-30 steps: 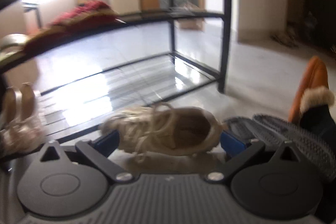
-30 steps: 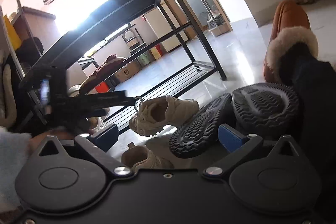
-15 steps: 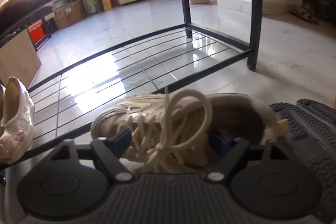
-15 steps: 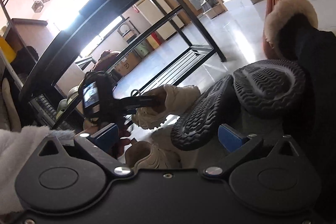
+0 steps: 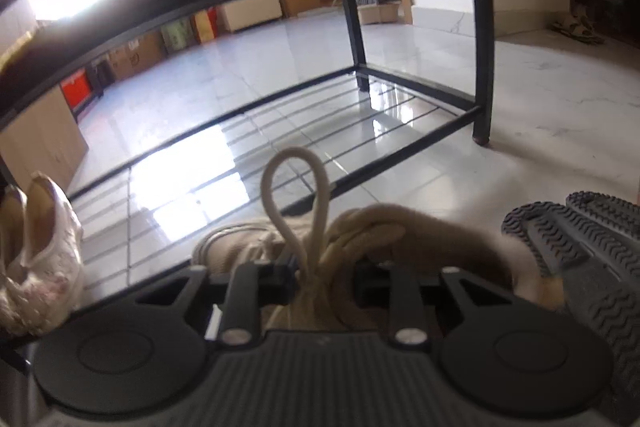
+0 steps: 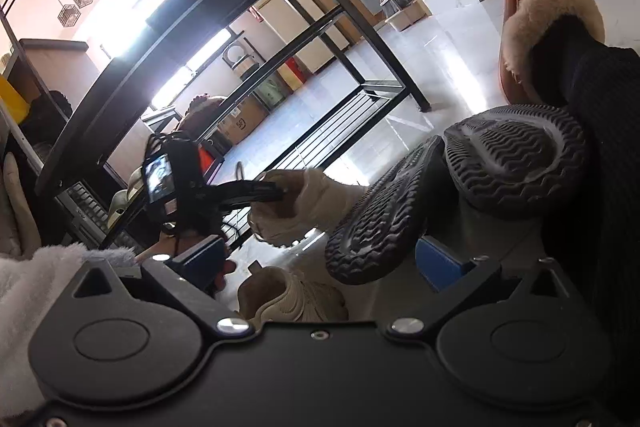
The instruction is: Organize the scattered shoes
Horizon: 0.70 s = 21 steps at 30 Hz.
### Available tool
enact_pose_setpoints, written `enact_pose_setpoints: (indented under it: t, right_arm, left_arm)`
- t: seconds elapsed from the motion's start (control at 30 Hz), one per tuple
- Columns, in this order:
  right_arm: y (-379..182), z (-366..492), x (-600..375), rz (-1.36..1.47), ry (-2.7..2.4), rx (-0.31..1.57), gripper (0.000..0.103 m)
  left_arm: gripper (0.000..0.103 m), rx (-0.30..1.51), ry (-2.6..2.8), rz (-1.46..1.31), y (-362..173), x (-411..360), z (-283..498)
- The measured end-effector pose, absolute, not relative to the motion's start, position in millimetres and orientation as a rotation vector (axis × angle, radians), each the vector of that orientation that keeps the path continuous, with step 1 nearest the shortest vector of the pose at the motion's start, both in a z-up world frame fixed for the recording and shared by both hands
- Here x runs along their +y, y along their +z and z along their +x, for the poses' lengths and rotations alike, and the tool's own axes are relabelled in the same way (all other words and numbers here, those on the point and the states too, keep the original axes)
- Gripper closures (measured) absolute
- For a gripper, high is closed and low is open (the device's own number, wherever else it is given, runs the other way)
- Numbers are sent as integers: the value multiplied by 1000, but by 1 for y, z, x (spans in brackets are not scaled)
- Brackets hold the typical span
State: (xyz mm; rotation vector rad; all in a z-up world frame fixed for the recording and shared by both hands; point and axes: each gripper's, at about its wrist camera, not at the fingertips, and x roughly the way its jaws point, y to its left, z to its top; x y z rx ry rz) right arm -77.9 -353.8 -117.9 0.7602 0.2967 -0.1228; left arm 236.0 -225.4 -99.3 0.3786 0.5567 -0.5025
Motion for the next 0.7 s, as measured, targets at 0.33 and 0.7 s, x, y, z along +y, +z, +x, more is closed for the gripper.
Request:
enact_pose_setpoints:
  t: [0.33, 0.7]
  right_arm:
    - [-118, -79, -350, 737, -131, 282, 0]
    - [-116, -89, -339, 651, -165, 277, 0]
  left_arm:
    - [78, 427, -249, 164, -37, -138, 151]
    - [78, 386, -11, 135, -47, -27, 1]
